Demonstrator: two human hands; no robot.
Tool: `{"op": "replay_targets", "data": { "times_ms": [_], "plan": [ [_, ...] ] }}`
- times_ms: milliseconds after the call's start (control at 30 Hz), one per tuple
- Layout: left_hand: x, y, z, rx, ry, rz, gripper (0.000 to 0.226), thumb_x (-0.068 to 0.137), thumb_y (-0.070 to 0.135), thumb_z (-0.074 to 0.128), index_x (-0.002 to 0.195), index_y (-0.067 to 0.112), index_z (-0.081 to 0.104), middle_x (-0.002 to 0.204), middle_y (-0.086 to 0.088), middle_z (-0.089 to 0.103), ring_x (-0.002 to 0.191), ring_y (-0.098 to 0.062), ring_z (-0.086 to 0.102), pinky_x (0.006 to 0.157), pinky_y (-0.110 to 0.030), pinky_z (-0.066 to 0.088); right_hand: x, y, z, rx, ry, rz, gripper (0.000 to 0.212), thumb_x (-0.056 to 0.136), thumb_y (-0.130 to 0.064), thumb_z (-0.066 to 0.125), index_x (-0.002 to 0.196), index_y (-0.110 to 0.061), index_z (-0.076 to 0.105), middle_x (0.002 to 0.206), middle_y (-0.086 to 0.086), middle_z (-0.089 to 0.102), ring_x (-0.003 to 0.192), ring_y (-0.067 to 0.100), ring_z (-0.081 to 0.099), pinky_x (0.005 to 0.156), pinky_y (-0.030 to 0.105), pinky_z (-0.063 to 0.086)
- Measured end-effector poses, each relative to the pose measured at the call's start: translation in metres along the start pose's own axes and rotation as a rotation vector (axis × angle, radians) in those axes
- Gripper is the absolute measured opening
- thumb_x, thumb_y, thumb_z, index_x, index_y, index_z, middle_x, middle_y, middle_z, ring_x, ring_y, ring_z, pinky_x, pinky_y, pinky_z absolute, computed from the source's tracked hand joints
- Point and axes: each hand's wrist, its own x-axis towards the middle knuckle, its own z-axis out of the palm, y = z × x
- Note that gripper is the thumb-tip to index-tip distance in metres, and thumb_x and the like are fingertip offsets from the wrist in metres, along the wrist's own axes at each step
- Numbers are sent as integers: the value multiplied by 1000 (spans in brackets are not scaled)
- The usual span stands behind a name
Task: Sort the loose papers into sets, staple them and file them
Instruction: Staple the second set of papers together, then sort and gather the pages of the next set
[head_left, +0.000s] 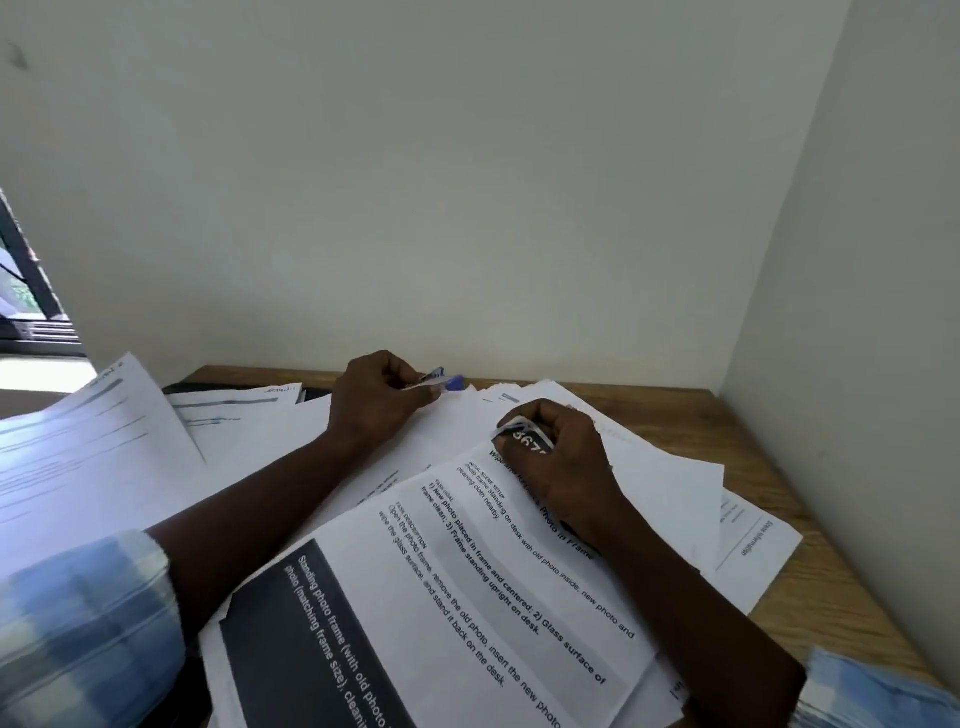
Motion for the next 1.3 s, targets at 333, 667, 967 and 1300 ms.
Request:
{"op": "replay_targets", "data": {
  "times_ms": [333, 667, 967, 1300],
  "plan": [
    [38, 12, 8, 654, -336, 82, 35, 84, 32, 74, 108, 39, 49, 114, 17, 73, 111, -19, 65, 102, -40, 46, 1, 8, 1, -159, 34, -35, 5, 90, -28, 72, 91, -32, 70, 91, -20, 72, 90, -1, 65, 86, 32, 53],
    [-47, 88, -39, 353, -607, 37, 28, 99, 42, 66, 117, 21, 72, 105, 8, 77, 91, -5, 72, 76, -19, 56, 1, -23, -7, -165, 105, -98, 11, 86, -31, 74, 94, -35, 67, 91, -17, 71, 89, 7, 67, 83, 42, 56],
    [-114, 93, -103, 152, -532, 152, 19, 105, 21, 61, 92, 16, 74, 89, 4, 78, 79, -8, 72, 70, -27, 59, -28, -116, 3, -329, 92, -220, 15, 88, -44, 73, 99, -35, 68, 91, -16, 72, 90, 19, 68, 78, 37, 51],
    [-134, 38, -196, -44, -223, -133, 31, 103, 38, 63, 109, 9, 71, 92, 4, 77, 81, -13, 69, 62, -20, 52, -26, -137, 69, -169, -226, -106, 22, 97, -37, 67, 82, -24, 76, 78, -8, 76, 78, 10, 70, 75, 33, 52]
  ]
}}
